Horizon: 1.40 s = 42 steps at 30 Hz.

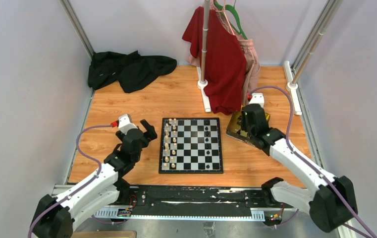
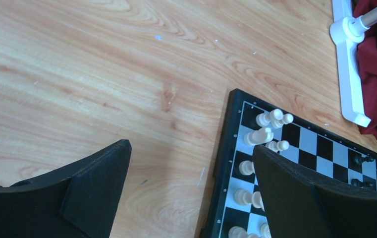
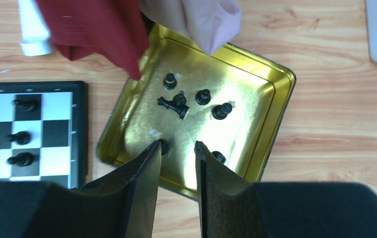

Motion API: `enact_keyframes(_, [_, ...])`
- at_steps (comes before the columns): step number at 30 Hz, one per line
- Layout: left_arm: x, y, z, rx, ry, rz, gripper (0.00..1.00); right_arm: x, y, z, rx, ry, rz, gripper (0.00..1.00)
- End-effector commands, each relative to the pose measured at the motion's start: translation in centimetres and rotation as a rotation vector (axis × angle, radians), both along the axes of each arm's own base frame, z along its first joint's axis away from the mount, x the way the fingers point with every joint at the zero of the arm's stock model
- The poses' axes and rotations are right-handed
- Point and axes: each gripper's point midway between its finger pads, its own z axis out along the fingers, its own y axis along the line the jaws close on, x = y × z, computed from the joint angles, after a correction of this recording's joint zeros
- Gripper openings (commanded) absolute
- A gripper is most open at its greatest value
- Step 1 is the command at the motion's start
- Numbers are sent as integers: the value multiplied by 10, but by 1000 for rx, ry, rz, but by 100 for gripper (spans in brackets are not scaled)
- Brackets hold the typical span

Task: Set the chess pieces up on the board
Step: Pick up the chess piece from the storage box.

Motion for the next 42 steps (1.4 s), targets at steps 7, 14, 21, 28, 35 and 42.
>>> enact_keyframes(7, [26,-13,25,57,-53,-19,100,40,-30,-39,125,156,-54,40])
enact_keyframes(14, [28,-14,25,53,-59,-21,100,53,-44,-53,139,179,-100,41])
enact_keyframes(21, [29,-15,20,58,-48,-24,100,59,-57,-61,160,195,-132,41])
enact_keyframes(28, [31,-18,18,54,-46,-26,100,64,-62,-68,173,208,-148,42])
enact_keyframes(35, [32,-17,16,55,-50,-20,100,69,-66,-75,186,224,-160,41])
enact_keyframes(42, [33,-18,12,54,-43,-19,100,69,-64,-86,197,260,-157,40])
